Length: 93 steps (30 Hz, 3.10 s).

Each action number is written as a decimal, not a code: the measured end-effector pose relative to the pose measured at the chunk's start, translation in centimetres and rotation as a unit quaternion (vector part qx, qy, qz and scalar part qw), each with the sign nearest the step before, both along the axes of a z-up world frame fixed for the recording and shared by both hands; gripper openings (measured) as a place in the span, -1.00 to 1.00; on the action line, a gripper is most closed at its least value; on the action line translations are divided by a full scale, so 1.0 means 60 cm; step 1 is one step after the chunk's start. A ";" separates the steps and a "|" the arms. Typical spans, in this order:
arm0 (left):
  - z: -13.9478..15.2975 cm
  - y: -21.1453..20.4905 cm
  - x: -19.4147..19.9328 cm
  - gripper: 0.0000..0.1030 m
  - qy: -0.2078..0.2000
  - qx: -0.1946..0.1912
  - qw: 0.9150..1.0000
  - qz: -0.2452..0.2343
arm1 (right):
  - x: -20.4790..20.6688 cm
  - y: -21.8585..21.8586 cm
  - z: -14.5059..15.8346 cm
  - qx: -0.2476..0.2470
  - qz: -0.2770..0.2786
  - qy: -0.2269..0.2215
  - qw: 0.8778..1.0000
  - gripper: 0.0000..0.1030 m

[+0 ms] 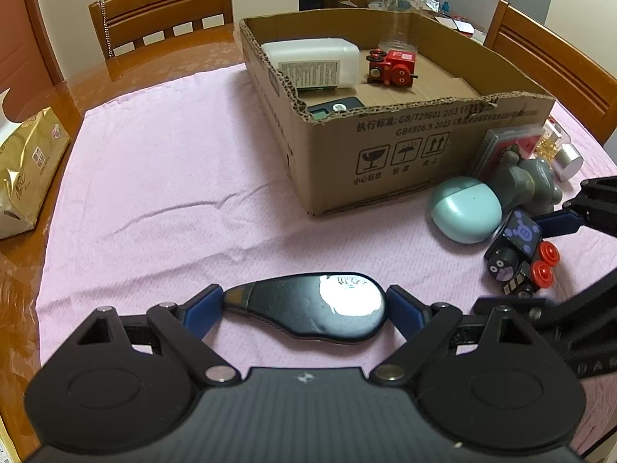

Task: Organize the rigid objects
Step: 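Grasp the black oval mirror with the left tool while the right tool grasps the blue B toy car, then carry the mirror and toy car into the box and open both tools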

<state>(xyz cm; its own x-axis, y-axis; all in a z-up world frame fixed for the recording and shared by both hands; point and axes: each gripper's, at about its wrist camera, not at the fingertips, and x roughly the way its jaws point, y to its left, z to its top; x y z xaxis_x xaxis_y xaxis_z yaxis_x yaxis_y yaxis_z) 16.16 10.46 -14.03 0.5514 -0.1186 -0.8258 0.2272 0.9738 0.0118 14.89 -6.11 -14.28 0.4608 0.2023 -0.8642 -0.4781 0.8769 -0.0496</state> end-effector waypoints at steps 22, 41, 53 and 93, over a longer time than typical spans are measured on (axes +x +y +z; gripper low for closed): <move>0.008 -0.002 0.005 0.74 0.028 0.015 0.999 -0.006 | 0.001 -0.018 0.011 -0.005 -0.012 0.004 1.000 0.09; 0.160 -0.042 -0.015 0.73 -0.005 0.019 0.998 -0.056 | 0.010 -0.067 0.131 -0.011 0.059 -0.018 0.998 0.09; 0.219 -0.086 0.028 0.74 -0.054 0.010 0.998 -0.035 | 0.127 -0.116 0.193 -0.008 0.054 -0.079 0.995 0.09; 0.149 -0.172 0.142 0.74 -0.034 0.034 0.998 0.034 | 0.144 -0.247 0.183 0.013 -0.037 -0.071 0.997 1.00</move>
